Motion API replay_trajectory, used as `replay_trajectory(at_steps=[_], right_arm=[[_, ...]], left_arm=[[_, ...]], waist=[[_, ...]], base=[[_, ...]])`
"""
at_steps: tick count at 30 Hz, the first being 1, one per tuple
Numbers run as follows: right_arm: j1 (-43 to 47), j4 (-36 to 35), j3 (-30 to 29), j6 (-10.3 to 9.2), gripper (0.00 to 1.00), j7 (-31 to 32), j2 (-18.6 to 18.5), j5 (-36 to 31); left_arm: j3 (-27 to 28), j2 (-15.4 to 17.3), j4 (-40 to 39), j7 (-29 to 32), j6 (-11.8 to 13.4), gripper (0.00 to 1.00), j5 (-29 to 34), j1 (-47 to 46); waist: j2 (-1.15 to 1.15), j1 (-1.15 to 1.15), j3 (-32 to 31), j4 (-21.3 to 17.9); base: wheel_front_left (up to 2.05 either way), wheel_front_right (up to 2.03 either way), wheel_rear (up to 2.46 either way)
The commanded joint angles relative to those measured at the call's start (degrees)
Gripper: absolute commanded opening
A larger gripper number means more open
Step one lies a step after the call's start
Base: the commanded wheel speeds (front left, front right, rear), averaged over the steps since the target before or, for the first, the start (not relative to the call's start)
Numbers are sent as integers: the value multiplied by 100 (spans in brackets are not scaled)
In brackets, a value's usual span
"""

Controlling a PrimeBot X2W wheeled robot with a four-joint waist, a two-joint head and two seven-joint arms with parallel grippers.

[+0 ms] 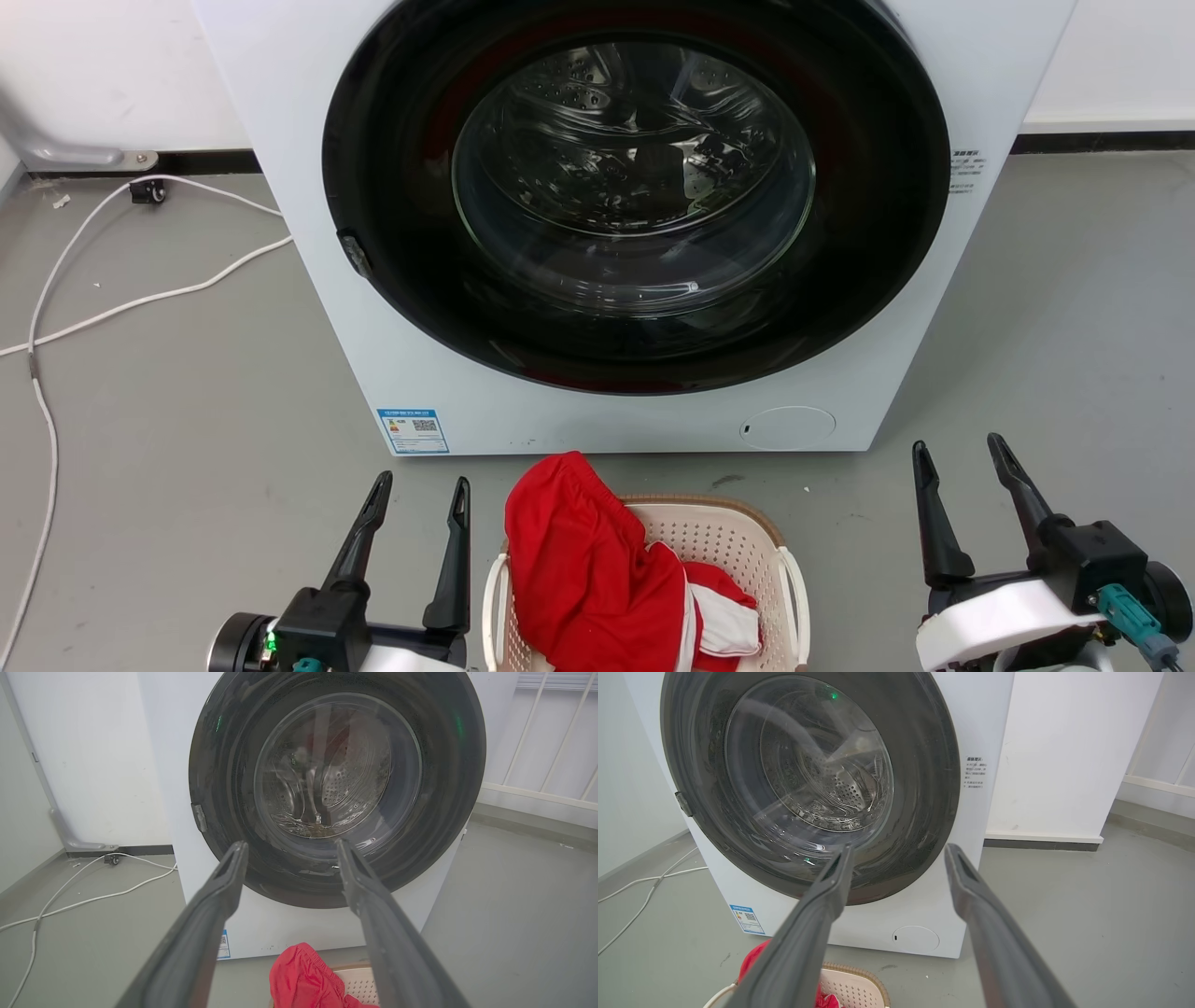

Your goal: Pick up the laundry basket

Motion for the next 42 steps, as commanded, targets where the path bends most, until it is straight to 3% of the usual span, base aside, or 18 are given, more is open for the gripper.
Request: replay_trajectory(at_steps=[1, 24, 33, 42], right_arm=[[6, 11, 8, -2, 100, -30, -19, 17], [-89, -51, -50, -2, 100, -21, -18, 64], [-532, 172, -23, -2, 100, 270, -18, -16], [-1269, 776, -88, -2, 100, 845, -16, -57]], left_arm=[[-8, -7, 10, -16, 27, 100, -33, 43], [33, -7, 95, -16, 62, 100, -208, -68], [202, -6, 758, -16, -24, 100, -225, -551], [453, 56, 1813, -16, -308, 100, -137, -1537]], waist=[[0, 0, -5, 1], [0, 0, 300, -18], [0, 0, 1181, -64], [0, 0, 2333, -60]], base=[[0, 0, 0], [0, 0, 0], [0, 0, 0], [0, 0, 0]])
